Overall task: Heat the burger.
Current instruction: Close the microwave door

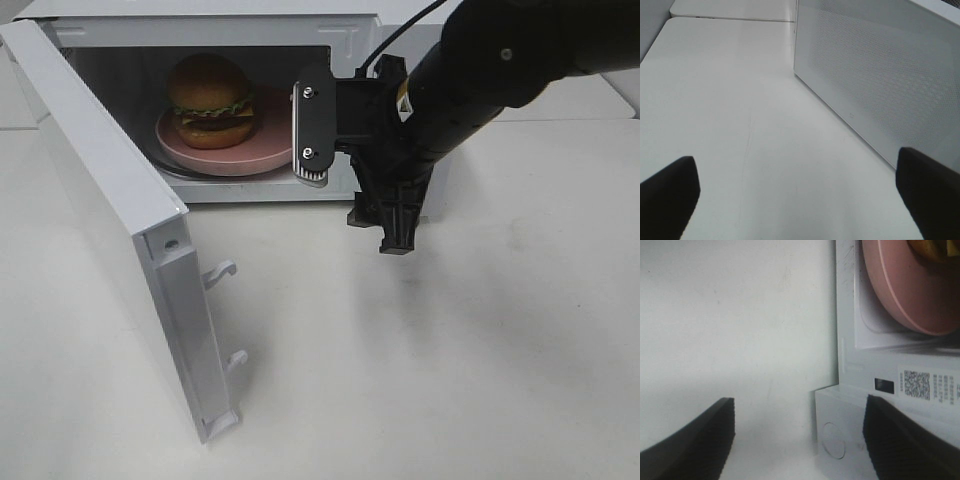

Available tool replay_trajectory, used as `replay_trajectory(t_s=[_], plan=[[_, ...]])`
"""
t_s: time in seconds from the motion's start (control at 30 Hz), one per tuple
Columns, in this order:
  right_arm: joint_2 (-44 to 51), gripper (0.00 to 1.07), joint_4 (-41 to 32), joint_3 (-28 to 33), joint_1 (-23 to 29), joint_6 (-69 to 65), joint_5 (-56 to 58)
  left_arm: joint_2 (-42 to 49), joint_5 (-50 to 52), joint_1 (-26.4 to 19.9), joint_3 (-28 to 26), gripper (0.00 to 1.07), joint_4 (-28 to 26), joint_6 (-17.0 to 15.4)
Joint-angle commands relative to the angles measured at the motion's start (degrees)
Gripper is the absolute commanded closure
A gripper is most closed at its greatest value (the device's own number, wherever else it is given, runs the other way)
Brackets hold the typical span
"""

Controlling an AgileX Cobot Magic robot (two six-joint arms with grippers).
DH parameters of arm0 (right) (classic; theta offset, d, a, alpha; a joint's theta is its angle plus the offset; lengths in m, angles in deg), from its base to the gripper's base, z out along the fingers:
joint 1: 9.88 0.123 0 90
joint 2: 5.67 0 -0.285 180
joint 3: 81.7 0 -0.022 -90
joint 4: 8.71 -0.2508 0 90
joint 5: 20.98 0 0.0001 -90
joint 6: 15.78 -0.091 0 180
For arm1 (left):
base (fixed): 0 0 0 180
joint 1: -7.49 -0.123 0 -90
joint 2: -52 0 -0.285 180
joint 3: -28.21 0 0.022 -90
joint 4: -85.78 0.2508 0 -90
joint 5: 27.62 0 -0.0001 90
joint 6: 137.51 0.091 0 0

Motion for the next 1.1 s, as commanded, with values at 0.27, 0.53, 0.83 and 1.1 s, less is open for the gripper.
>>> replay_trajectory(t_s=[0.27,0.53,0.83,1.1], plan=[[10.8,0.36,-0.6,7.8,-0.1,-19.1,2.6,1.1,0.0,0.2,0.0,0.07,-0.1,-0.1],[18.9,0.37,-0.6,10.3,-0.1,-37.2,14.2,1.1,0.0,0.2,0.0,0.07,-0.1,-0.1],[24.1,0.36,-0.7,10.3,-0.1,-41.5,35.9,1.1,0.0,0.2,0.0,0.07,-0.1,-0.1],[30.3,0.36,-5.4,12.3,-0.1,-41.5,43.9,1.1,0.0,0.2,0.0,0.07,-0.1,-0.1]])
